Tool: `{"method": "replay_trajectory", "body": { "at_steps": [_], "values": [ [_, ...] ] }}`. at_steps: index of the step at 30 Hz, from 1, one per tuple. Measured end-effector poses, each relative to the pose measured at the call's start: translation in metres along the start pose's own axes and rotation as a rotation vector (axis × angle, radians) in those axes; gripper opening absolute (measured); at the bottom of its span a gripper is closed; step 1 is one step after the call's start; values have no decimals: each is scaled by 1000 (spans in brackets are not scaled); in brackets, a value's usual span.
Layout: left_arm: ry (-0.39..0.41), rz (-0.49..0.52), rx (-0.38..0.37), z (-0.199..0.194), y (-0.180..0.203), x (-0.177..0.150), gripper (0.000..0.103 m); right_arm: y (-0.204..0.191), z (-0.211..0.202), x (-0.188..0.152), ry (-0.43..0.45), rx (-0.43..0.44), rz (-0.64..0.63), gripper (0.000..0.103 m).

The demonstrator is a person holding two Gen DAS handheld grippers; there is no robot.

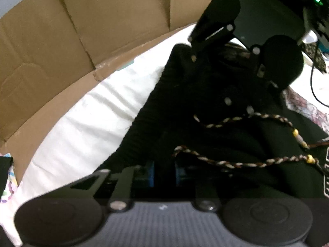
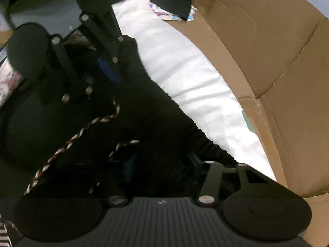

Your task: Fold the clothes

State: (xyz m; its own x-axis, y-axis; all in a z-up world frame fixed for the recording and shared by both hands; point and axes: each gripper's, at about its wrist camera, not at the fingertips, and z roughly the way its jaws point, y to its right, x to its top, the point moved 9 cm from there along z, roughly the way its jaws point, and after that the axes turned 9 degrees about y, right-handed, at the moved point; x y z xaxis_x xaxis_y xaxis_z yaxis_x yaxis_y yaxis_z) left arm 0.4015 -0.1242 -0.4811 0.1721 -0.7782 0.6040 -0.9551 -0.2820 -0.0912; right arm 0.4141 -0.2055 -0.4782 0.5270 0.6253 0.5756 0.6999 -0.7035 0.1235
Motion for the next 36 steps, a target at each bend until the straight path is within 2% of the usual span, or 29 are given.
{"method": "replay_trajectory", "body": {
  "at_steps": [2,3,6,7,8,9,11,13,15,19,22,24,28,32,36],
  "values": [
    [22,7,7,-5,1,1,17,-1,-5,1,8,10,-3,23],
    [34,7,18,-7,-1,3,17,0,-7,3,18,4,-7,19],
    [50,-20,52,-9,-8,3,17,3,-13,10,45,-25,-2,18],
    [56,-29,63,-9,-11,3,24,6,-12,11,42,-37,15,18],
    [42,-45,76,-6,-13,2,34,8,-11,11,39,-48,32,21],
    [33,-46,88,-4,-14,0,36,11,-10,11,36,-61,49,33],
    [16,-45,114,-1,-16,-3,53,16,-7,11,25,-96,79,48],
    [35,-81,144,-8,-23,-3,62,21,-12,12,47,-100,138,51],
    [53,-114,133,-19,-26,-7,63,24,-23,12,77,-90,181,55],
    [85,-174,114,-41,-34,-16,63,42,-48,6,126,-137,267,58],
    [93,-233,113,-56,-41,-28,65,58,-67,-10,152,-151,376,65],
    [100,-277,108,-63,-46,-33,65,69,-69,-28,125,-198,417,65],
    [113,-331,98,-69,-55,-36,66,79,-67,-59,88,-201,539,65],
    [99,-379,139,-62,-72,-33,66,82,-64,-73,105,-193,657,67],
    [87,-525,192,-69,-97,-54,66,84,-52,-74,114,-189,706,66]
  ]
}}
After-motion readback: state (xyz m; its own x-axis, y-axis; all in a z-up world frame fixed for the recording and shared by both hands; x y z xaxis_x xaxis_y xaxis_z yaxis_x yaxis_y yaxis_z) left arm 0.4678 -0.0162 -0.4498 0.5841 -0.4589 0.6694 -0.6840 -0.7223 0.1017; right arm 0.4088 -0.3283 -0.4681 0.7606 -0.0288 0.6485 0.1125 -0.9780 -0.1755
